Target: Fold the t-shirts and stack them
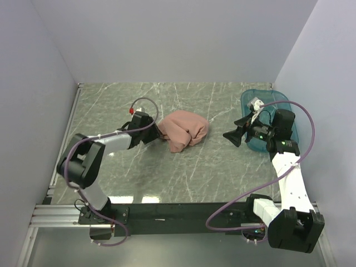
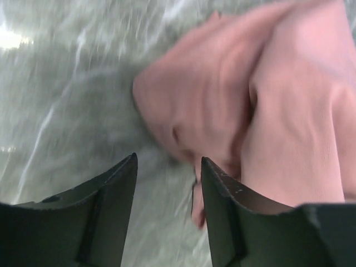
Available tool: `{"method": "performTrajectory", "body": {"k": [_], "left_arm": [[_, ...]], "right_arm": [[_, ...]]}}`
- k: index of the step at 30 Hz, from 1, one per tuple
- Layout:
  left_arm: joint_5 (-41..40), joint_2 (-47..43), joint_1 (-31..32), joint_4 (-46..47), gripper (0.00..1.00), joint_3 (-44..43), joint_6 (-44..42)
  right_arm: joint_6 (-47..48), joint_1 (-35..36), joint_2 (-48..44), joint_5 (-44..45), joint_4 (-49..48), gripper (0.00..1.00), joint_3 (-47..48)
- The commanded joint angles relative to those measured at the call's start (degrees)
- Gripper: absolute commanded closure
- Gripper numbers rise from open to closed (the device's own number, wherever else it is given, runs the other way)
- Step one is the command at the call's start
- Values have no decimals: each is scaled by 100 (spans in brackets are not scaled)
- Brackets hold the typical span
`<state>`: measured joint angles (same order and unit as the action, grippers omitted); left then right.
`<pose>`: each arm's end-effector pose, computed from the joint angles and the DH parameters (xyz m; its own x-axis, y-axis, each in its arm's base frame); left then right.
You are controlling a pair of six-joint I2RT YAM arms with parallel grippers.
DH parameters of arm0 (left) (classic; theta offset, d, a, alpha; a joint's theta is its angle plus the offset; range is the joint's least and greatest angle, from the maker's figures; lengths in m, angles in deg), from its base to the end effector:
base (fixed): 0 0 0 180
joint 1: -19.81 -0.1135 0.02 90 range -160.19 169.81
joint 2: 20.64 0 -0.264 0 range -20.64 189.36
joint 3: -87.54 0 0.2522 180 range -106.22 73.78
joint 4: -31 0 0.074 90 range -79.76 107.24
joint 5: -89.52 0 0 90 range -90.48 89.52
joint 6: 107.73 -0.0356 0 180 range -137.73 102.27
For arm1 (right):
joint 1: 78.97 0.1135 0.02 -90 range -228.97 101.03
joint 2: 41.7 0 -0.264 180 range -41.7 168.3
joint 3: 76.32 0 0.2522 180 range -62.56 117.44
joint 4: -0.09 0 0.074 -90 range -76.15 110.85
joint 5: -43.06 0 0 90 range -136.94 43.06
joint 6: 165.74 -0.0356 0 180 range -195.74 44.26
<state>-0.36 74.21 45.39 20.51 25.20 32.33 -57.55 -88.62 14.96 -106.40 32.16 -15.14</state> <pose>0.3023 -0.1448 0.1663 -0.7270 -0.5020 -0.4684 -0.1936 0.8044 -0.5617 0.2102 -0.0046 0.3113 -0.2248 -0.1227 -0.9667 -0.7766 0.6217 0.1017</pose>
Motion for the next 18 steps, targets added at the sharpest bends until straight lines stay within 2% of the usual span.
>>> {"method": "performTrajectory", "body": {"k": [1,3,5,6,7,8,9,12,18], "left_arm": [[111,418,-71,183,46,-503,-155],[181,630,-80,174,48,-749,-181],[391,938,-89,122,57,-916,-260],[462,1009,-97,52,64,-1065,-286],[506,1079,-115,-1,83,-1127,-348],[454,1045,-115,-28,93,-1154,-374],[358,975,-115,-37,98,-1111,-392],[6,291,-115,104,100,-829,-558],[-372,-1553,-115,-238,100,-794,-1445]], "right_arm": [[96,-55,11,-118,-20,4,31],[105,-63,20,-110,-29,4,31],[140,-72,29,-127,-2,4,31],[140,-72,38,-127,15,4,48],[158,-81,46,-127,33,4,48],[167,-90,46,-136,33,4,39],[158,-90,55,-136,41,4,48],[202,-98,55,-153,59,4,48],[360,-81,196,-241,252,5,101]]}}
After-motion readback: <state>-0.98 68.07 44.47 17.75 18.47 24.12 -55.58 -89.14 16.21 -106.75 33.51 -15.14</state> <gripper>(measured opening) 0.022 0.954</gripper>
